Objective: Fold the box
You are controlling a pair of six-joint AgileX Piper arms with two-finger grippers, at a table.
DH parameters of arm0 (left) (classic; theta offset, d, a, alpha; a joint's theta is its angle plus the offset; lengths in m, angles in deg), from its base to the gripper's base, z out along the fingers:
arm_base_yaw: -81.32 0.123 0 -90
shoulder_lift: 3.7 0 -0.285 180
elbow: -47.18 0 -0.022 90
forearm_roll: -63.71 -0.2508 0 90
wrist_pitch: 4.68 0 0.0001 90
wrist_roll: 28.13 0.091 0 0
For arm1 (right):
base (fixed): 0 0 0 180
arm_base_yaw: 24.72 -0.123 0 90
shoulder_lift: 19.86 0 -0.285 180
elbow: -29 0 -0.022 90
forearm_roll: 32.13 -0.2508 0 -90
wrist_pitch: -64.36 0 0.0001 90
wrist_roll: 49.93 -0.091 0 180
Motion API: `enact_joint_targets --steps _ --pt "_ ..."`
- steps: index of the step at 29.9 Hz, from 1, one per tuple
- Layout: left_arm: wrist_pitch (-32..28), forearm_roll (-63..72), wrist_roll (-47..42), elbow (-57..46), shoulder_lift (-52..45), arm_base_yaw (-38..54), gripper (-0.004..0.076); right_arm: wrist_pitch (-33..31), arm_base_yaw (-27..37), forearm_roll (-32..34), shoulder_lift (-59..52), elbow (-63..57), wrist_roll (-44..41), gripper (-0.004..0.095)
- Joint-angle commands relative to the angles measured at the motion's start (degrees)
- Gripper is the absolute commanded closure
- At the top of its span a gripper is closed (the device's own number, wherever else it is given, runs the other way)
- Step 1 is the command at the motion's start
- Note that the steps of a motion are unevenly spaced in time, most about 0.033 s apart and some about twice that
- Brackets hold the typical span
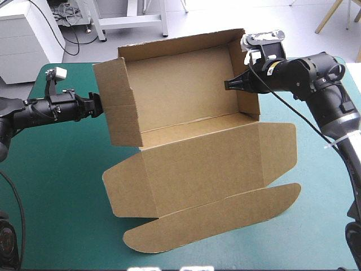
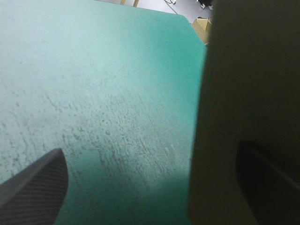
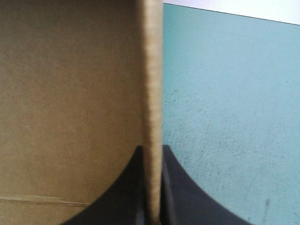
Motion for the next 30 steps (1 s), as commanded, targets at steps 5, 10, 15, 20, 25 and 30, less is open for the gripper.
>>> enact_joint_targets --steps 5,10,15,20,25,30 --pt "5.38 7.6 1.28 1.44 -7.8 -0.9 0.0036 4.53 0.09 2.36 -2.17 1.69 -1.45 0.0927" --pt "5.38 7.25 1.32 1.44 -9.49 -4.45 0.0036 4.53 0.09 2.62 -2.17 1.69 -1.93 0.0927" --pt "5.25 6.23 1.32 1.44 -9.42 -8.33 0.0036 4.42 0.09 2.62 -2.17 1.69 -1.93 0.0927" --pt "4.96 7.15 0.8 1.44 -9.42 -10.5 0.0036 3.65 -0.14 2.45 -2.17 1.69 -1.93 0.0926" --pt "-5.29 4.85 -0.3 1.44 -11.47 -13.34 0.0036 2.31 -0.14 2.15 -2.17 1.69 -1.39 0.0926" --pt "-22.23 -11.2 -14.86 2.65 -14.19 -20.41 0.0038 2.35 -0.14 -0.06 -2.28 1.69 -0.59 0.0925"
